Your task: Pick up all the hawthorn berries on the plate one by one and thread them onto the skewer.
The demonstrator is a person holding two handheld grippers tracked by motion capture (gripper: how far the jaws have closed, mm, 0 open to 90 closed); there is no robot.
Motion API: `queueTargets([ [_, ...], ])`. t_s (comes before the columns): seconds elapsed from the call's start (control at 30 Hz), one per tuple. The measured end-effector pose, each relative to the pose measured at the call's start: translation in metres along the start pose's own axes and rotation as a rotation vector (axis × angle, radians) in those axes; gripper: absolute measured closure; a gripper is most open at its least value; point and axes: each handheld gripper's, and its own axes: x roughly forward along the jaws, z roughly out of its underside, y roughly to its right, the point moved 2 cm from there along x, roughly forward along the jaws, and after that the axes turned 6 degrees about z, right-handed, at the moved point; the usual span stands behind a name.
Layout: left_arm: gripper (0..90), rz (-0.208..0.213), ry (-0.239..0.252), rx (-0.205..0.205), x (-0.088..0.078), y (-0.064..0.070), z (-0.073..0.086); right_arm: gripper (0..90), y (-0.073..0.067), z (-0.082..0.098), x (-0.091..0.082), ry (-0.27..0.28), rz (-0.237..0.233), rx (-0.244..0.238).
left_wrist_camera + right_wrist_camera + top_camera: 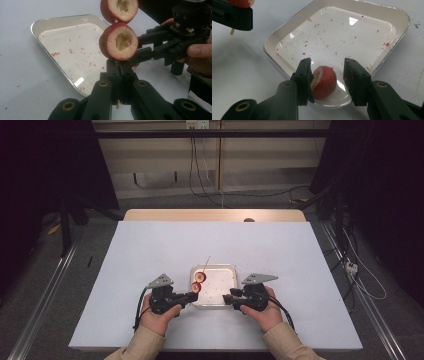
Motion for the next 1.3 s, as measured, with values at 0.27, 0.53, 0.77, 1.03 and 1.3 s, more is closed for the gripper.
queueTargets([
  [0.27, 88.9, 0.005, 0.001, -0.009, 0.000, 0.000, 0.000, 65.3, -0.001, 0.001, 0.004, -0.029, -0.011, 0.029],
  [0.53, 88.8, 0.008, 0.001, -0.006, 0.001, 0.003, 0.001, 67.6, 0.000, 0.001, 0.002, -0.031, -0.022, 0.085],
  [0.77, 88.8, 0.001, 0.001, 0.000, -0.001, 0.004, 0.002, 67.2, -0.002, 0.002, 0.005, -0.033, -0.023, 0.090],
  [1.03, 88.8, 0.006, 0.000, -0.002, -0.002, 0.004, 0.002, 72.2, 0.004, -0.004, 0.000, 0.005, -0.032, 0.153],
  [1.3, 88.8, 0.011, 0.000, 0.000, 0.001, 0.003, 0.001, 72.2, 0.007, -0.012, 0.012, 0.042, 0.000, 0.167],
])
